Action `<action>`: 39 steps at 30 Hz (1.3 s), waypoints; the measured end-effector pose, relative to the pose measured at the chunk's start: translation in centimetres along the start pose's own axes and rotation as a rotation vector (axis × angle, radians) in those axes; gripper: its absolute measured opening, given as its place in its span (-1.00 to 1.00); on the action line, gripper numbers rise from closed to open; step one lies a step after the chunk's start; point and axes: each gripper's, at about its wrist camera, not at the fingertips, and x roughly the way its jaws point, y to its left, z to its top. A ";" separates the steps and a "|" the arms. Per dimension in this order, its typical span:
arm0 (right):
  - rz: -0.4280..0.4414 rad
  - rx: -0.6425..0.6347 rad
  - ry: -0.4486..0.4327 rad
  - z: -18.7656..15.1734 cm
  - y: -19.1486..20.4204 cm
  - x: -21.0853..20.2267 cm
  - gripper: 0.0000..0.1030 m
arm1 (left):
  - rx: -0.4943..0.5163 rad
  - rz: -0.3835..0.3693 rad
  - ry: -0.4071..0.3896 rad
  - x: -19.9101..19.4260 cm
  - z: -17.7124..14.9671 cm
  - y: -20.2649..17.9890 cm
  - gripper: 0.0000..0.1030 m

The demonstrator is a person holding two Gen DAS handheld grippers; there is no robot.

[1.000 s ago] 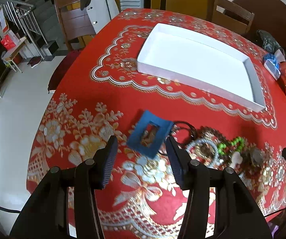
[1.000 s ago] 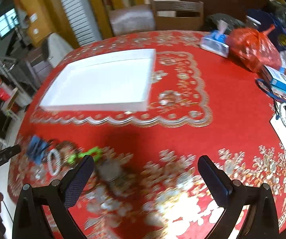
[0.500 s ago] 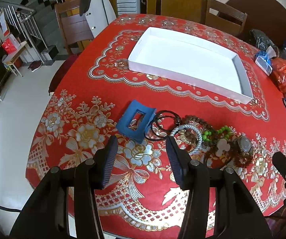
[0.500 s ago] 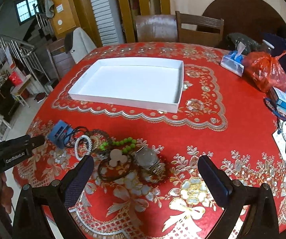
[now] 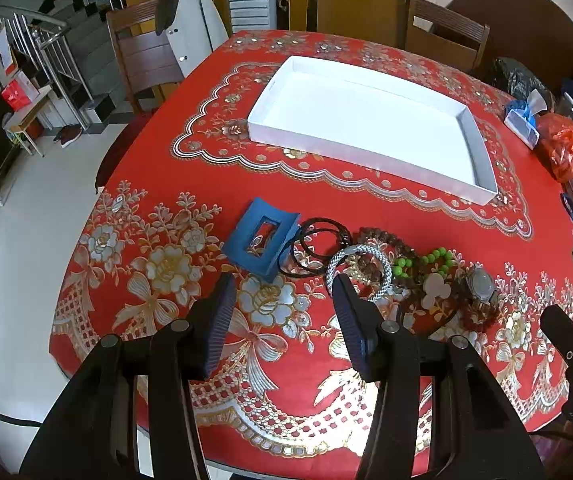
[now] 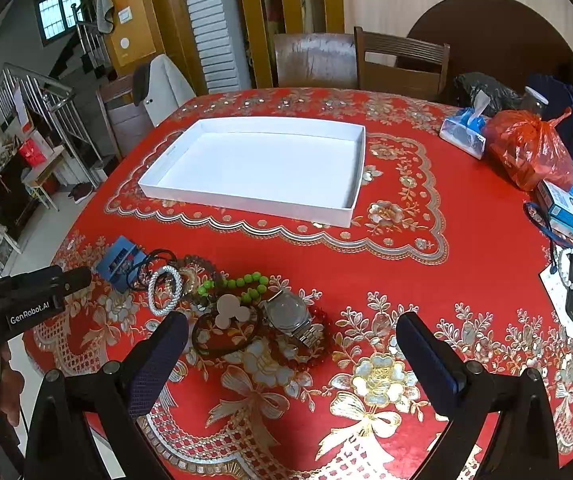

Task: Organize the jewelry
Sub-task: 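Move both tools over the jewelry pile beside the white tray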

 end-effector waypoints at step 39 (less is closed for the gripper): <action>0.100 0.004 0.075 -0.6 1.1 3.2 1.00 | -0.085 -0.082 0.118 3.7 -0.7 5.5 -0.04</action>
